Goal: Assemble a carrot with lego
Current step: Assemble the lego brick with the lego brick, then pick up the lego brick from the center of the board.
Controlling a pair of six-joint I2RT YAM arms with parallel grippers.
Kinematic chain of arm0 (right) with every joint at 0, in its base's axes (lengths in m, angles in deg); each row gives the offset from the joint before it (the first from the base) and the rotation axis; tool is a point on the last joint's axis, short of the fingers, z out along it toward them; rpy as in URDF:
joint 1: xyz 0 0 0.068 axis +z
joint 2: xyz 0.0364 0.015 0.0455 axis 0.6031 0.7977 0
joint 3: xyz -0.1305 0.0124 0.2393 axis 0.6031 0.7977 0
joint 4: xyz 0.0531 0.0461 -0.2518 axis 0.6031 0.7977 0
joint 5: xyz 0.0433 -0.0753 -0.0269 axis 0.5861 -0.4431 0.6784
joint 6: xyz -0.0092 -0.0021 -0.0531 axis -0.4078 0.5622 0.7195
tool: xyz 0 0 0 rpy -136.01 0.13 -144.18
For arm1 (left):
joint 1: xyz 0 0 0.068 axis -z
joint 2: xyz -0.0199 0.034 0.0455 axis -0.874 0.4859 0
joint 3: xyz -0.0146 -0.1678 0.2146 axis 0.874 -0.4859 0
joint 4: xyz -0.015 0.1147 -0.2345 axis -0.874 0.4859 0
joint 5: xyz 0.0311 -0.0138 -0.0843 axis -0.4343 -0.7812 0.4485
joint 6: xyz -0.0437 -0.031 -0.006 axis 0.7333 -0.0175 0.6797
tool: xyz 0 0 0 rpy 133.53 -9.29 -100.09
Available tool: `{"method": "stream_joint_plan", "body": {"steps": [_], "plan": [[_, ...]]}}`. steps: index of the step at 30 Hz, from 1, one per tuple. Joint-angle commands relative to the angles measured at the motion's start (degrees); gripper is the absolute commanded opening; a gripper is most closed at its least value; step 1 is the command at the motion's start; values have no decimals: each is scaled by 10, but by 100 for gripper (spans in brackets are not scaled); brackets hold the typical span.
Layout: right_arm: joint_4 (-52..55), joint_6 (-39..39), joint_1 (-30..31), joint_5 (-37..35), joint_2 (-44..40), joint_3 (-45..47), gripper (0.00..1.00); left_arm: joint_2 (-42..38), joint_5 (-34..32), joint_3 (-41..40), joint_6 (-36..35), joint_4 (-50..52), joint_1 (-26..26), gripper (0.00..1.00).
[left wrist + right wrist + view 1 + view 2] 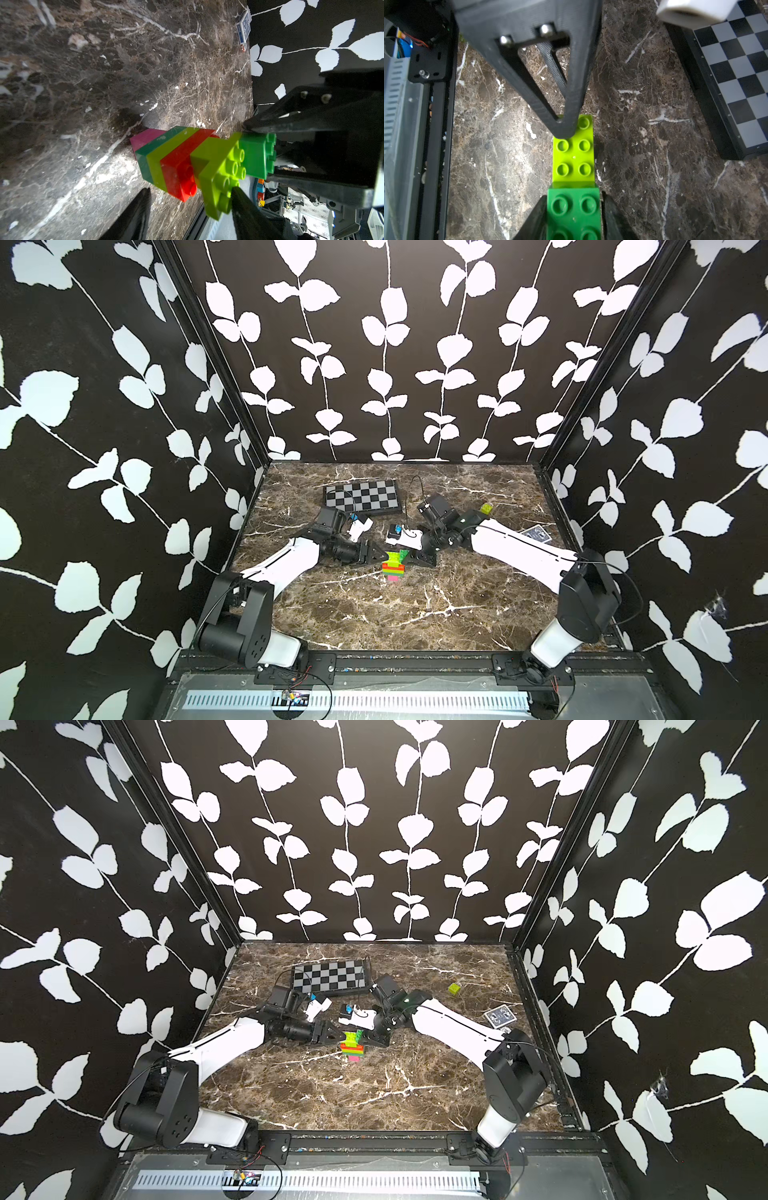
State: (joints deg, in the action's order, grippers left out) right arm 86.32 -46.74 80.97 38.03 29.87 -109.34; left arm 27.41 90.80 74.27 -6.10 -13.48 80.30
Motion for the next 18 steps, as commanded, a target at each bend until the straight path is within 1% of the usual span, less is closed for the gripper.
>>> {"method": "stream_joint_plan", "body": {"steps": [1, 6, 9, 11, 12, 14, 16, 18], "plan": [[2, -15, 5, -9, -13, -9, 52, -14, -6, 17, -8, 20, 4, 64], [-7, -28, 3, -1, -26, -9, 65, -19, -15, 31, -20, 38, 4, 66], [-31, -65, -14, 12, -75, 10, 73, -26, -22, 47, -35, 61, 4, 68], [-85, -120, -52, 43, -111, 49, 76, -36, -34, 63, -52, 83, 4, 69], [-131, -162, -79, 56, -133, 79, 79, -44, -45, 72, -63, 95, 3, 70], [-223, -258, -138, 49, -163, 132, 81, -61, -81, 92, -78, 113, 2, 70], [-286, -352, -194, -10, -170, 166, 82, -78, -125, 108, -93, 120, 2, 70], [-279, -432, -241, -120, -154, 170, 82, -93, -169, 123, -96, 115, 2, 70]]}}
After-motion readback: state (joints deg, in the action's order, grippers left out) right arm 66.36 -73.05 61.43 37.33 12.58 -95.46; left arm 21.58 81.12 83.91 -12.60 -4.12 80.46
